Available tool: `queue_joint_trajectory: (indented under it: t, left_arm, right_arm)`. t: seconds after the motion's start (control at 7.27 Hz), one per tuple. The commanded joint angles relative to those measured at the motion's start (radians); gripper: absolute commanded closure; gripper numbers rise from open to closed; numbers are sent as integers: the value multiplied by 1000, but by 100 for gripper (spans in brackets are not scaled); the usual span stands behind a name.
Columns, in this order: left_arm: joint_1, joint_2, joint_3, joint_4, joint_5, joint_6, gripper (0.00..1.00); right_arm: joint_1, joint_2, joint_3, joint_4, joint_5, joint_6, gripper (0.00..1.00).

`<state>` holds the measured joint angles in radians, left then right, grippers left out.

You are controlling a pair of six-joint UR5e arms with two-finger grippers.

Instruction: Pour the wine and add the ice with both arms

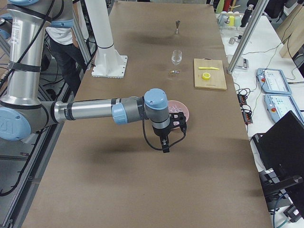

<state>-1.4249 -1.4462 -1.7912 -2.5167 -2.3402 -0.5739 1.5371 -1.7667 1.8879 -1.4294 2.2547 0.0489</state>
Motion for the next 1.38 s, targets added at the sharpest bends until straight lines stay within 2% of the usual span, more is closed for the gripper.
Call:
queue_joint_trajectory:
  t: [0.0,0.14,0.69,0.83,1.24]
  left_arm:
    - [189,33,-80,-91,239,-222,2]
    - [260,53,-115,-93,342,-265,2]
    - [681,69,-134,-80,1015,-405,2]
    - [736,81,-129,-76,1138,-409,2]
    - [792,96,-56,-77,1364,-507,2]
  right_arm:
    - [0,-29,26,0,0,0,0]
    - [0,-39,31,3,-1,0,0]
    - [0,-46,30,3,-6,0,0]
    - [0,-46,30,3,-7,0,0]
    - [0,-46,25,4,-10,0,0]
